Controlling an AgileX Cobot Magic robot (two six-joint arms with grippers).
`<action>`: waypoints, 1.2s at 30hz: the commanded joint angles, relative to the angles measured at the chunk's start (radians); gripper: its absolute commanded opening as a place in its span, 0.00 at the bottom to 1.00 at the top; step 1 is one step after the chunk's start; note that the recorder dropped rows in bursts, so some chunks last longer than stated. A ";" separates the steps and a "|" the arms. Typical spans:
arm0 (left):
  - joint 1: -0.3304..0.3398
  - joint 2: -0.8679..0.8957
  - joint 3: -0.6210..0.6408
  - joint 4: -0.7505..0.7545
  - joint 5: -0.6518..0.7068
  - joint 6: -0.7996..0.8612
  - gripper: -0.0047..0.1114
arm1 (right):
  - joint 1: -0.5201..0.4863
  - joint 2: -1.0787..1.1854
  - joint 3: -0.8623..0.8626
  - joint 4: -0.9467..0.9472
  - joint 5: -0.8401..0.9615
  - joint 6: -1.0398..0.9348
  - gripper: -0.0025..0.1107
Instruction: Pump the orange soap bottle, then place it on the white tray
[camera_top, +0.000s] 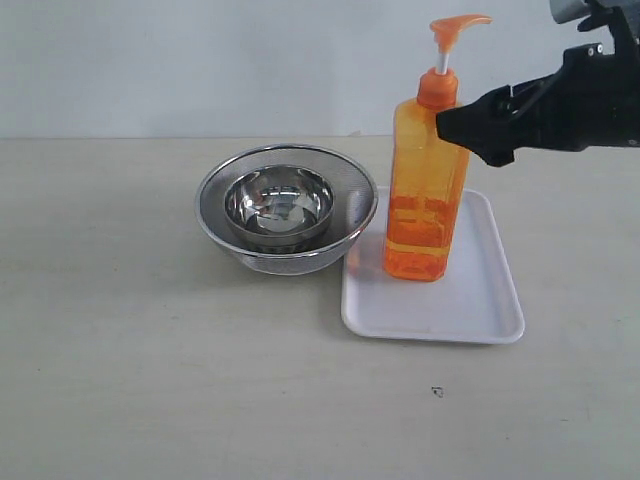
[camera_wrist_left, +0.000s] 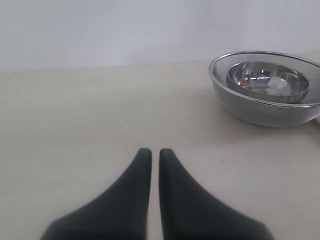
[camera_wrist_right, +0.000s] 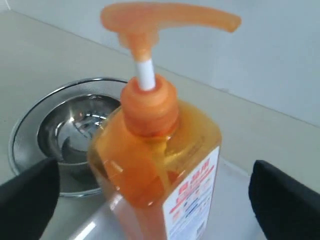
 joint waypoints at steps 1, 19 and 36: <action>0.003 -0.003 0.004 0.004 -0.001 0.004 0.08 | -0.002 -0.075 0.078 -0.053 -0.003 0.068 0.84; 0.003 -0.003 0.004 0.004 -0.001 0.004 0.08 | -0.002 -0.215 0.343 -0.061 -0.190 0.396 0.84; 0.003 -0.003 0.004 0.004 -0.001 0.004 0.08 | -0.001 -0.266 0.344 -0.145 -0.202 0.424 0.84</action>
